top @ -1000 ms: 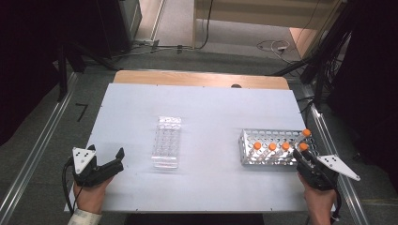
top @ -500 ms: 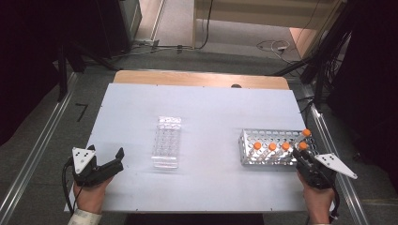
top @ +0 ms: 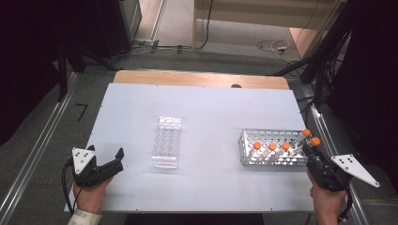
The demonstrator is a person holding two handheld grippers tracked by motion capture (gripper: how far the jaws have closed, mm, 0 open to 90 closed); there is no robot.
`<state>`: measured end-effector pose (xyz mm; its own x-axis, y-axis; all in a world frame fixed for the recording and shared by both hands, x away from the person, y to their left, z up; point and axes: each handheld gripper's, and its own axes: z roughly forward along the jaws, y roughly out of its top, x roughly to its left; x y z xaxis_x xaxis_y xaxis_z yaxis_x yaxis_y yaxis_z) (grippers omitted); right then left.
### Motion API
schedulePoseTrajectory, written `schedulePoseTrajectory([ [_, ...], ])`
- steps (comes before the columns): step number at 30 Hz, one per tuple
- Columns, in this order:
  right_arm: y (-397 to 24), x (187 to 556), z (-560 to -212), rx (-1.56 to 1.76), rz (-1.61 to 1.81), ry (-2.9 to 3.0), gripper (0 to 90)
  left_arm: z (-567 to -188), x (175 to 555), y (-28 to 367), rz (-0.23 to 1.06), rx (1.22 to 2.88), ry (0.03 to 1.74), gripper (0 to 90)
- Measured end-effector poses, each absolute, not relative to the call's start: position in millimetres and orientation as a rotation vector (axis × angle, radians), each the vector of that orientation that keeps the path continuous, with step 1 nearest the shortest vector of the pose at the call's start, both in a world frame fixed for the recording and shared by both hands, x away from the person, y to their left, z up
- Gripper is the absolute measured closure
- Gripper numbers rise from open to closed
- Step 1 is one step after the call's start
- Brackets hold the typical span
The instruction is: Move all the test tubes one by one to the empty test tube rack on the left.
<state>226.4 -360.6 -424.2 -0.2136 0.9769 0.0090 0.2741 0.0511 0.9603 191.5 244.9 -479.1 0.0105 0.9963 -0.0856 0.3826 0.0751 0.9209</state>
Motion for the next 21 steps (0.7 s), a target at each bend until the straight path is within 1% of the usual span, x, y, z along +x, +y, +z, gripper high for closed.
schedulePoseTrajectory([
  [10, -350.8, 209.4, -419.7, 1.262, 1.263, 1.657, 72.3, -478.8, 190.9, 244.8, 0.915, 1.436, 1.502, 5.3],
  [15, -338.3, 199.8, -422.4, 1.223, 1.338, 1.739, 72.4, -478.8, 190.8, 244.3, 0.915, 1.436, 1.5, 5.3],
  [21, -319.2, 199.0, -428.5, 1.177, 1.385, 1.825, 72.4, -478.6, 190.5, 243.1, 0.922, 1.445, 1.492, 5.3],
])
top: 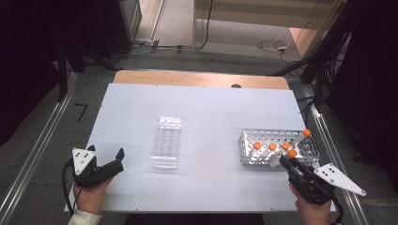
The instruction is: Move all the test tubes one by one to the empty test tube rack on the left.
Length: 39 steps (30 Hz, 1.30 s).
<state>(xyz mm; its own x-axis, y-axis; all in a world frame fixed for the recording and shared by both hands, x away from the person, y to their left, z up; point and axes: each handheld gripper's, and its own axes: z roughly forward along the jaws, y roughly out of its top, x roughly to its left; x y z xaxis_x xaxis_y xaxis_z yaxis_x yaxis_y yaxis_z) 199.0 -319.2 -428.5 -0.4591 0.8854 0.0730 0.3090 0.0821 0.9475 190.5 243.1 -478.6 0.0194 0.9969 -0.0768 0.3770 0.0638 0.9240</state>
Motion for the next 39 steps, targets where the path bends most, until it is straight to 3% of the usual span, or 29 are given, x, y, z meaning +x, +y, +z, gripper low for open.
schedulePoseTrajectory([
  [18, -273.2, 220.0, -436.0, 1.034, 1.426, 1.98, 72.4, -472.1, 198.9, 227.8, 0.887, 1.47, 1.413, 5.4],
  [39, -197.5, 232.7, -439.9, 0.89, 1.468, 2.15, 72.4, -451.9, 214.2, 173.2, 0.81, 1.546, 1.237, 6.0],
])
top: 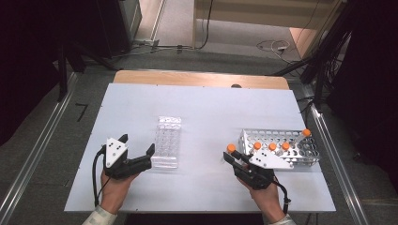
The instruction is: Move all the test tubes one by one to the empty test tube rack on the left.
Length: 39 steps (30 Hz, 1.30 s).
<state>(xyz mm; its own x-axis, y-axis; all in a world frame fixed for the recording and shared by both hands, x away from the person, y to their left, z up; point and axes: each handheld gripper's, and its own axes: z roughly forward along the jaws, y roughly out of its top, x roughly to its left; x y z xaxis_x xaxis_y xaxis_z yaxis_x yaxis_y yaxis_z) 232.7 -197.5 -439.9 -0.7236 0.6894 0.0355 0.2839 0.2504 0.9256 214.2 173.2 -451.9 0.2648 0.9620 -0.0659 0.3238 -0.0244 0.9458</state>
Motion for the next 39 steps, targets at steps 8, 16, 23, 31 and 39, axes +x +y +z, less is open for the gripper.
schedulePoseTrajectory([
  [8, -175.5, 237.6, -443.8, 0.849, 1.47, 2.206, 72.4, -445.1, 218.5, 155.1, 0.781, 1.567, 1.197, 6.0],
  [16, -154.4, 239.5, -447.5, 0.812, 1.473, 2.256, 72.4, -436.8, 215.0, 140.6, 0.739, 1.58, 1.126, 11.0],
  [23, -140.3, 241.4, -449.2, 0.781, 1.473, 2.285, 72.4, -431.4, 210.3, 110.9, 0.632, 1.639, 1.0, 16.1],
  [31, -127.6, 239.4, -451.8, 0.739, 1.457, 2.316, 72.4, -428.4, 208.6, 88.8, 0.556, 1.664, 0.894, 32.4],
  [39, -124.8, 237.7, -451.9, 0.731, 1.458, 2.326, 72.4, -429.2, 210.8, 73.8, 0.506, 1.693, 0.824, 49.5],
])
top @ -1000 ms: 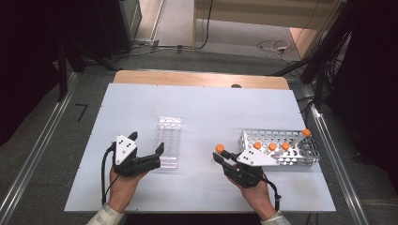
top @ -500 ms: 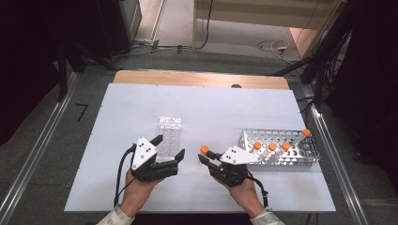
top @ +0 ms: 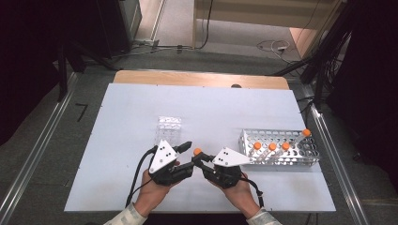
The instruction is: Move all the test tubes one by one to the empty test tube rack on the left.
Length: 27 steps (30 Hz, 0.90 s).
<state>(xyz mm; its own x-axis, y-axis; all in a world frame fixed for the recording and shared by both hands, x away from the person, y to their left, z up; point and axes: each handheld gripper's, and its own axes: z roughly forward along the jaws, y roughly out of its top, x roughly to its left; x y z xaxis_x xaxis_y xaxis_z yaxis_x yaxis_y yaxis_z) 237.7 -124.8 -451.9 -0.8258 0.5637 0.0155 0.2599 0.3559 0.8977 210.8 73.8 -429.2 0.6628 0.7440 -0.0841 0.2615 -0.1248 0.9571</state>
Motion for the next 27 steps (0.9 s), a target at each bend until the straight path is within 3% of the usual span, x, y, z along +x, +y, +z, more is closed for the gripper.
schedulePoseTrajectory([
  [11, -123.9, 237.2, -452.5, 0.721, 1.455, 2.335, 72.3, -434.5, 211.8, 65.1, 0.52, 1.729, 0.803, 67.5],
  [18, -124.5, 237.2, -452.1, 0.725, 1.467, 2.336, 71.4, -433.9, 212.1, 67.1, 0.527, 1.72, 0.805, 69.4],
  [22, -125.6, 238.5, -452.5, 0.727, 1.478, 2.354, 51.2, -431.1, 214.2, 72.0, 0.531, 1.7, 0.818, 69.6],
  [23, -125.6, 238.5, -452.5, 0.727, 1.478, 2.354, 51.2, -429.4, 215.3, 74.6, 0.531, 1.69, 0.826, 69.6],
  [24, -126.4, 239.5, -452.3, 0.749, 1.468, 2.347, 40.6, -427.7, 216.7, 77.7, 0.532, 1.682, 0.832, 69.6],
  [27, -128.9, 240.8, -452.0, 0.77, 1.478, 2.338, 37.5, -422.7, 219.8, 85.5, 0.524, 1.652, 0.851, 69.7],
])
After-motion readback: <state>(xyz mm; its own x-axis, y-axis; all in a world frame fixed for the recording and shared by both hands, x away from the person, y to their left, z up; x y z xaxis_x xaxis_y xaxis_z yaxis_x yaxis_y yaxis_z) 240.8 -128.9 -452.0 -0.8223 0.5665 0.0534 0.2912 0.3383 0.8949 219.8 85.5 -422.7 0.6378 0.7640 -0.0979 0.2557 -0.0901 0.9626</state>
